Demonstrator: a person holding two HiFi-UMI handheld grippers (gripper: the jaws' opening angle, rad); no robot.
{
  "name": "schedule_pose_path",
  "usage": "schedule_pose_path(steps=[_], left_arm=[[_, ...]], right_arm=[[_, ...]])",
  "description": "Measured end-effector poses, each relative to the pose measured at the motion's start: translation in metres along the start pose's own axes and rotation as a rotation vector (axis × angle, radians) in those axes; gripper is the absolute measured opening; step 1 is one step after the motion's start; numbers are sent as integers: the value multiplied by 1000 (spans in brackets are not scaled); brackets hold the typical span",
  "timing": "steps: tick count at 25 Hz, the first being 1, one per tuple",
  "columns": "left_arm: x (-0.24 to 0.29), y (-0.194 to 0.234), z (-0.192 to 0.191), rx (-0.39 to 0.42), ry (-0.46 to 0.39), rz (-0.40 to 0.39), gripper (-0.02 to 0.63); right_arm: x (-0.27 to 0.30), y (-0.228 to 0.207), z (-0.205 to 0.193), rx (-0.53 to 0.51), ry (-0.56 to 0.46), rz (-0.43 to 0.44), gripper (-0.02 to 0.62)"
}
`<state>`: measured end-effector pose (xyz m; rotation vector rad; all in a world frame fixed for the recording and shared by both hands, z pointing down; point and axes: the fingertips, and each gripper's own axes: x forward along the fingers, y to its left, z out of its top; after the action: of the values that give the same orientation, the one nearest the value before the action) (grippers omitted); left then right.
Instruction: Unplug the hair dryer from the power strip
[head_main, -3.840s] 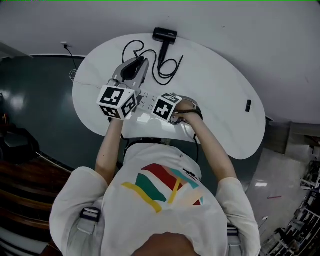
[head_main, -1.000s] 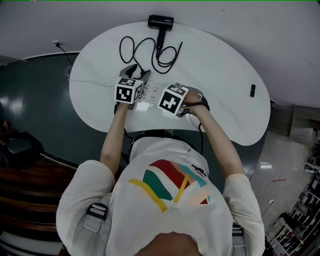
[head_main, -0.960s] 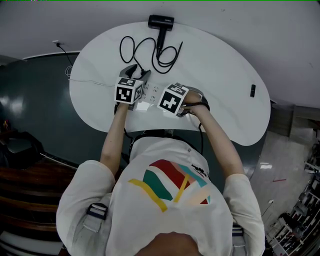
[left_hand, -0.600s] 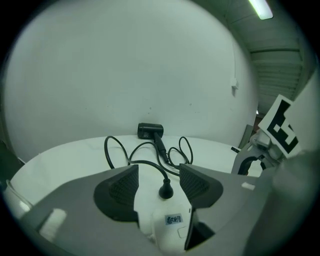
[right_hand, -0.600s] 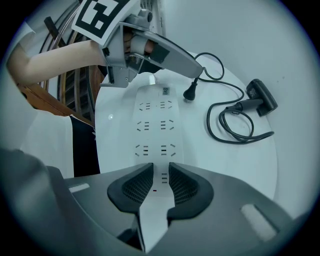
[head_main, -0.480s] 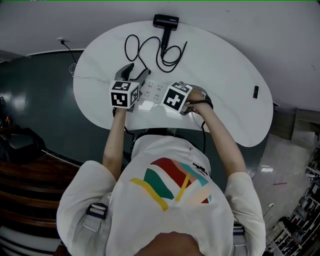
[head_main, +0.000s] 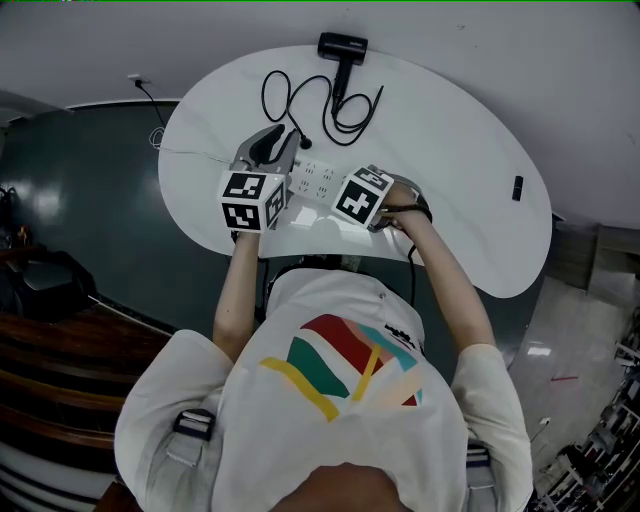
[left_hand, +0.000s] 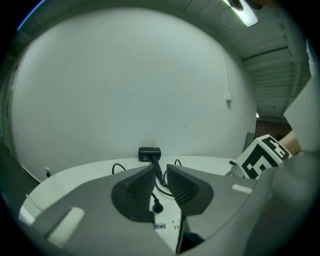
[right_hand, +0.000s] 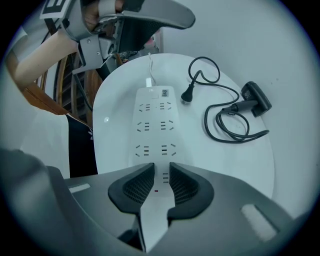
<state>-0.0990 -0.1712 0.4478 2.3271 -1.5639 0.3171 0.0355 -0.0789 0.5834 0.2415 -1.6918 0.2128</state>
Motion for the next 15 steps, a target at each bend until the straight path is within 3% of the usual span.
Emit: schedule_pose_path(steps=[3, 9, 11, 15], left_arm=[[-12, -7, 12, 29, -48, 30, 0], [-24, -9, 35, 42, -104, 45, 0], [-28, -9, 44, 44, -125, 50, 0], [-33, -9, 59, 45, -153, 58, 0]], right_arm=[[-1, 0, 0, 12, -8, -14, 100], [0, 0, -1, 48, -24, -2, 89], [-3, -7, 1, 81, -32, -14, 14], [-23, -25, 18, 102, -94, -62, 14]])
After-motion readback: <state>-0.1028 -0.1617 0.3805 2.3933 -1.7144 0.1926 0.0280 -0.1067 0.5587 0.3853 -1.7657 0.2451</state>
